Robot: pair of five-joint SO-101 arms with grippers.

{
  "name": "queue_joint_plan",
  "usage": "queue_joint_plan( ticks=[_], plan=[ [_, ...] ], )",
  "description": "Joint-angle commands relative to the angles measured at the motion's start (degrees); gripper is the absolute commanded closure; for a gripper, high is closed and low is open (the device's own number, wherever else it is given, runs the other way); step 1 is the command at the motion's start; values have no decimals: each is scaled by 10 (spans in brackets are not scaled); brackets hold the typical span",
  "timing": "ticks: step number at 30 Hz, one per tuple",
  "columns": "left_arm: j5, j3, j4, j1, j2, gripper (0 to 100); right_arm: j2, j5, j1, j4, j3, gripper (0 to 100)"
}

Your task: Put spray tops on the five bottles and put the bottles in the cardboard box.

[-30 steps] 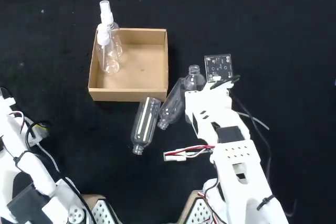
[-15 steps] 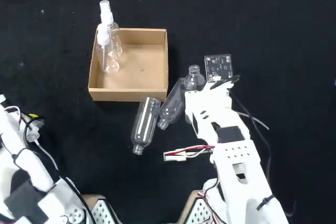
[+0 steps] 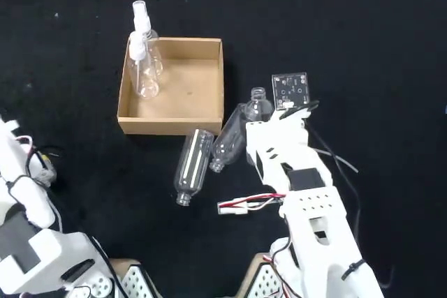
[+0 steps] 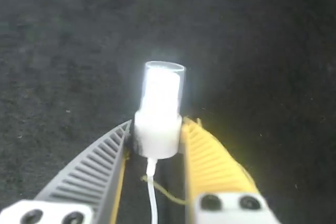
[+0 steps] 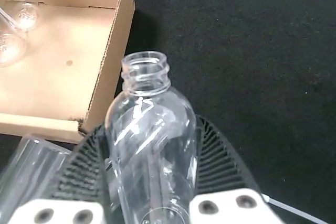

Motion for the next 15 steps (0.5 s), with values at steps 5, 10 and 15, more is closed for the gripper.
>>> queue_joint_plan(
  ticks=[5,10,15],
  plan=[
    [-13,-51,49,27,-10,955,-30,4,-9,-17,-4,987],
    [-18,-95,90,26,-3,932,-30,4,-8,-17,-4,987],
    [-33,-78,73,24,-3,762,-30,4,-8,-16,-4,987]
  ],
)
